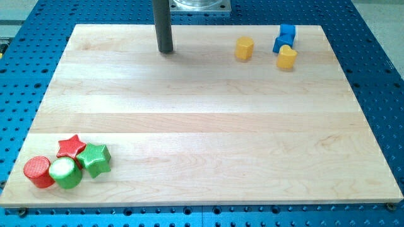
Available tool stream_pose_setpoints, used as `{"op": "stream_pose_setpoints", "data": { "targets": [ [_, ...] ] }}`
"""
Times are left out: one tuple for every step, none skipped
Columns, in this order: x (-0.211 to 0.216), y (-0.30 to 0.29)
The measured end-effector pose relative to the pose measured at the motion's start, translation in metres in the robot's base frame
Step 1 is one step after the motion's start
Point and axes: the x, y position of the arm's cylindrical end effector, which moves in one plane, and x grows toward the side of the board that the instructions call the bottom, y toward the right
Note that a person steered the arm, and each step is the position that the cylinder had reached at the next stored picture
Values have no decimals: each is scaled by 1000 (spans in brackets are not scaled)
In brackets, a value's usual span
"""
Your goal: Slide hexagon below heart
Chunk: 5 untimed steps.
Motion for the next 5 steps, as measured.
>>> {"op": "stream_pose_setpoints", "data": {
  "targets": [
    [-6, 61],
    [-7, 105],
    [-4, 160],
    [1, 189],
    [32, 195]
  ]
}}
